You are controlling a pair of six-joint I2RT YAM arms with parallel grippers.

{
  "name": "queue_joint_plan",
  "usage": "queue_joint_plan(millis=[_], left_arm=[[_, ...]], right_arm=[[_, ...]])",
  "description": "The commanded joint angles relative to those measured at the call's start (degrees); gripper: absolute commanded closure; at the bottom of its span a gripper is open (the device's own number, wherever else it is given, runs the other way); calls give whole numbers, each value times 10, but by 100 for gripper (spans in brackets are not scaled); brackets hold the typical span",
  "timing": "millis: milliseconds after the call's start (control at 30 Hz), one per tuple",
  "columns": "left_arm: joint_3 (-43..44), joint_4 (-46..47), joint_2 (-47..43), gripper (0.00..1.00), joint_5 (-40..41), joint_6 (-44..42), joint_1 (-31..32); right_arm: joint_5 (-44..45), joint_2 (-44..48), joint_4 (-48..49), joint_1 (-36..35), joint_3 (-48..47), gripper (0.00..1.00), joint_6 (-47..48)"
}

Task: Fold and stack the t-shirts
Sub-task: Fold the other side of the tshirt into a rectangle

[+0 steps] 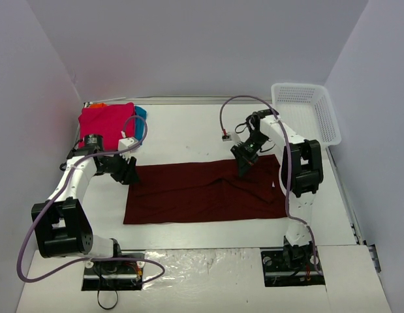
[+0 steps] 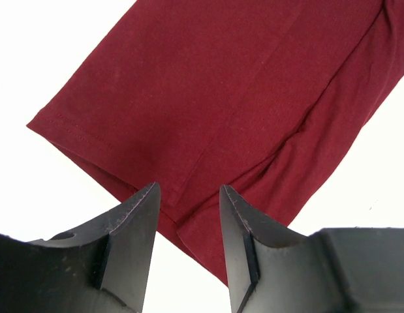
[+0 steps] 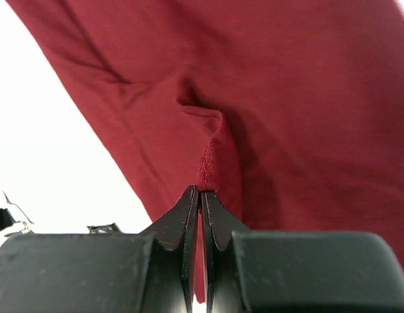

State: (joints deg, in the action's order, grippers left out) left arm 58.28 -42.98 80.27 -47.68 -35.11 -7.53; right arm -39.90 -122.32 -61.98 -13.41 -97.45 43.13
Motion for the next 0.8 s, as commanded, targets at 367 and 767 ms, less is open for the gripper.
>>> queue_joint_plan(millis=[367,767], left_arm=[[1,-4,-32,60,-18,-1,-5],[0,-8,-29,58,-16,-7,-5]], right_arm=[[28,70,-53,-106,100,99,-5],[37,83,-39,-148,137,64,-26]])
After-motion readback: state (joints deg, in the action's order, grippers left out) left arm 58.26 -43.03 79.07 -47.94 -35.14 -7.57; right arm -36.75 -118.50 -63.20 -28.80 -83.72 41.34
